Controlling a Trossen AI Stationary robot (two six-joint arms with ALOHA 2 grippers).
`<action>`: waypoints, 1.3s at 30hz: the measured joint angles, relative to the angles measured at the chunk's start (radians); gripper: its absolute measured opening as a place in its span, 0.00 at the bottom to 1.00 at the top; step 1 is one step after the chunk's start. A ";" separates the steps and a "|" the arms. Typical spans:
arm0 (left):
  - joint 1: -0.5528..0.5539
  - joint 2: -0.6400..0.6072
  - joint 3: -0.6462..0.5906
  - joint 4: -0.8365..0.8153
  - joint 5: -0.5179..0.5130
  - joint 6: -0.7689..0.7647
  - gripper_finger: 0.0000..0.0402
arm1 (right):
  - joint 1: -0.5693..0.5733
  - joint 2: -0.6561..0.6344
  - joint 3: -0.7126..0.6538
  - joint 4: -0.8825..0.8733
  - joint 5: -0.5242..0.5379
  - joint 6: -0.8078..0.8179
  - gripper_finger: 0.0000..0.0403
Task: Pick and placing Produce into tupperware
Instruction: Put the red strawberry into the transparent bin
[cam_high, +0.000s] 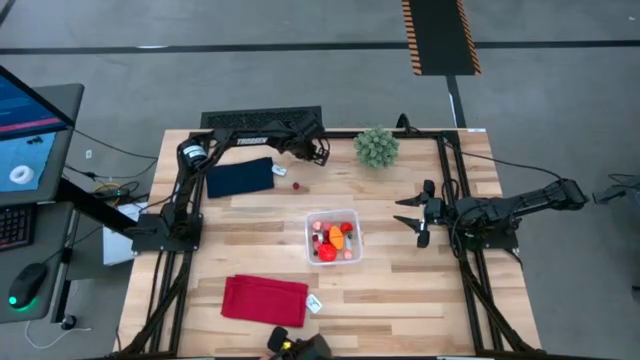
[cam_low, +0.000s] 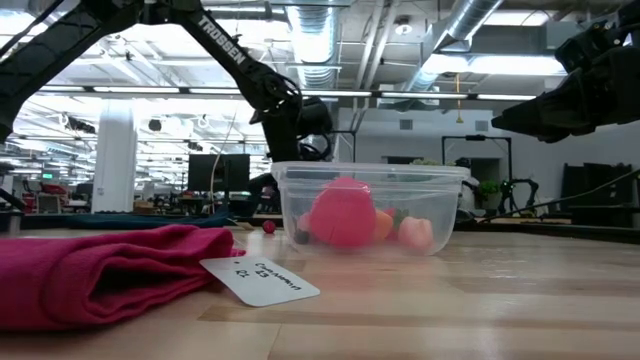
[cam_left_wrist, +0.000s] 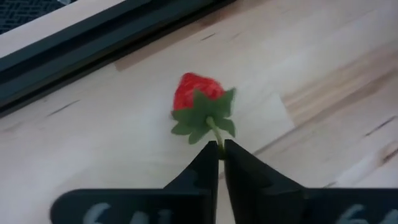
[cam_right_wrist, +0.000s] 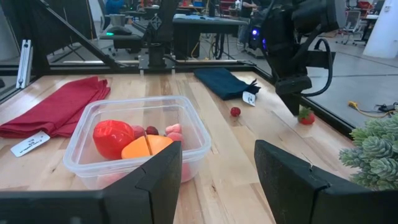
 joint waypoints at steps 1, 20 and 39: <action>0.002 0.000 -0.003 0.002 0.000 0.000 0.02 | 0.000 0.000 0.000 0.000 0.000 0.000 0.56; -0.093 -0.001 0.057 -0.190 -0.209 0.060 0.00 | 0.000 0.000 0.000 0.000 0.000 0.000 0.56; -0.354 -0.001 0.232 -0.516 -0.299 -0.013 0.00 | 0.000 0.000 0.000 0.000 0.000 0.000 0.56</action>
